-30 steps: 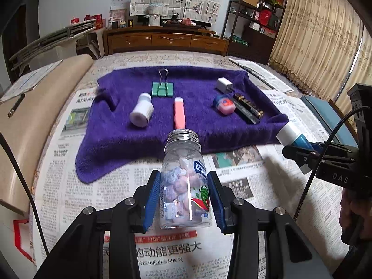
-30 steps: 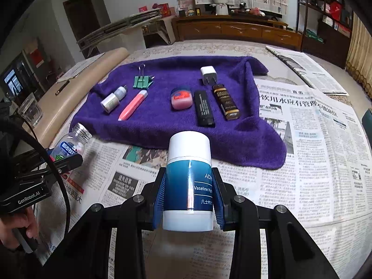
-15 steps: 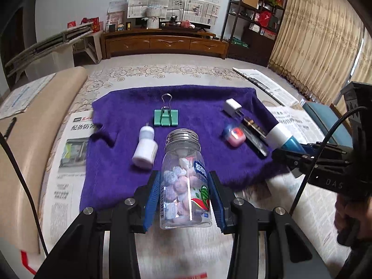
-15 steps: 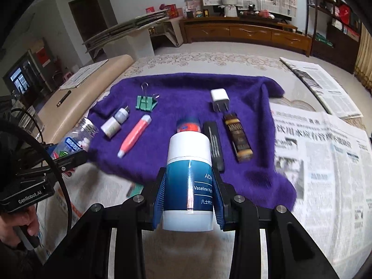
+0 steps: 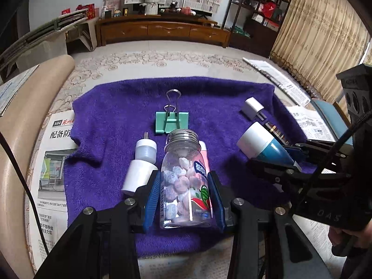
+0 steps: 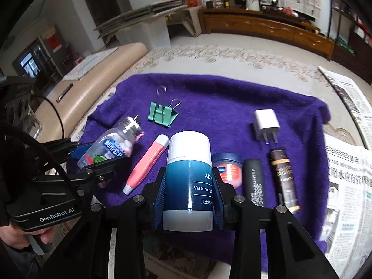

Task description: Organize rigid objects

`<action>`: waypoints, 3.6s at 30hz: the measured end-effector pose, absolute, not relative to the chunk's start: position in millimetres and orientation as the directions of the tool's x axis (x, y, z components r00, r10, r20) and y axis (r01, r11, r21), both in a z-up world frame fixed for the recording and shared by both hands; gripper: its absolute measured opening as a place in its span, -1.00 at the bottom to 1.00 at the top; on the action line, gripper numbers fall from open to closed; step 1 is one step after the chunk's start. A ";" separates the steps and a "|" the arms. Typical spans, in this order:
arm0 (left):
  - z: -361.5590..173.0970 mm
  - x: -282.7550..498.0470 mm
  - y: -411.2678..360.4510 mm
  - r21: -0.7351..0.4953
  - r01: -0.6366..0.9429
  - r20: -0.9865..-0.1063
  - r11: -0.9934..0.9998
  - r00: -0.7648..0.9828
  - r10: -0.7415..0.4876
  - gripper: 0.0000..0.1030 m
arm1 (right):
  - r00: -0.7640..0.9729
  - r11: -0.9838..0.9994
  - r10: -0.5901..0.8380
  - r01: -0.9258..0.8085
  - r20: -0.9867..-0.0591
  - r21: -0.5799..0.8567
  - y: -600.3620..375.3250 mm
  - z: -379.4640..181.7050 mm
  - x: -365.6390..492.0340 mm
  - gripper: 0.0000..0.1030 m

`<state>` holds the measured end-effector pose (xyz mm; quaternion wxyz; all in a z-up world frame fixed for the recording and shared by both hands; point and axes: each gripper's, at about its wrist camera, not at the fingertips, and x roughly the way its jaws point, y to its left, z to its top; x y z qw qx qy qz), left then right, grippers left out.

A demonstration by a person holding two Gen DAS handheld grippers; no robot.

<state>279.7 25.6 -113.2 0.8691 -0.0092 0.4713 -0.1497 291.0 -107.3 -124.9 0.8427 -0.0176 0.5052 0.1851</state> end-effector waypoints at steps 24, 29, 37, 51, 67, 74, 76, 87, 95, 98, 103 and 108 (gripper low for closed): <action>-129.7 295.5 23.4 -0.025 0.295 -0.864 0.955 0.475 -0.169 -0.24 | 0.398 0.904 0.216 -0.427 -0.892 0.029 -74.2 -149.7 299.7 -0.29; -129.5 292.4 24.8 -0.025 0.296 -0.863 0.955 0.476 -0.170 -0.19 | 0.394 0.897 0.218 -0.442 -0.893 0.024 -74.4 -149.3 297.9 -0.28; -129.3 281.9 30.8 -0.065 0.278 -0.860 0.958 0.472 -0.195 0.15 | 0.374 0.900 0.240 -0.431 -0.896 0.062 -88.5 -145.4 284.9 -0.03; -71.8 212.5 37.7 -0.054 0.211 -0.809 0.976 0.564 -0.167 1.00 | 0.476 0.952 0.238 -0.288 -0.847 0.106 -123.1 -79.2 229.0 0.99; -34.6 108.5 32.9 -0.140 0.121 -0.778 0.983 0.600 -0.184 1.00 | 0.531 0.991 0.124 -0.116 -0.838 0.073 -151.3 -53.1 122.0 0.99; -34.0 75.5 28.7 -0.030 0.094 -0.789 0.995 0.609 -0.082 1.00 | 0.538 0.994 0.109 -0.079 -0.836 0.079 -155.2 -58.8 91.3 0.99; -34.0 68.7 30.4 -0.029 0.084 -0.791 0.996 0.608 -0.075 1.00 | 0.541 0.995 0.099 -0.070 -0.835 0.073 -154.2 -60.7 84.3 0.99; -30.1 46.9 36.9 -0.042 0.050 -0.788 0.998 0.612 -0.064 1.00 | 0.554 0.997 0.072 -0.070 -0.829 0.040 -138.0 -53.5 61.7 0.99; -26.9 43.3 38.0 -0.047 0.046 -0.779 0.998 0.623 -0.065 1.00 | 0.559 0.997 0.067 -0.075 -0.826 0.030 -134.8 -48.5 55.9 0.99; -27.8 44.8 39.7 -0.053 0.044 -0.780 0.998 0.622 -0.069 1.00 | 0.562 0.997 0.061 -0.071 -0.825 0.025 -137.2 -46.7 55.0 0.99; -29.5 46.0 41.4 -0.047 0.039 -0.783 0.998 0.619 -0.061 1.00 | 0.561 0.998 0.052 -0.061 -0.826 0.022 -144.4 -45.6 52.4 0.99; -30.3 45.8 44.3 -0.058 0.035 -0.784 0.998 0.617 -0.067 1.00 | 0.552 0.998 0.044 -0.053 -0.833 0.018 -151.1 -47.1 49.9 0.99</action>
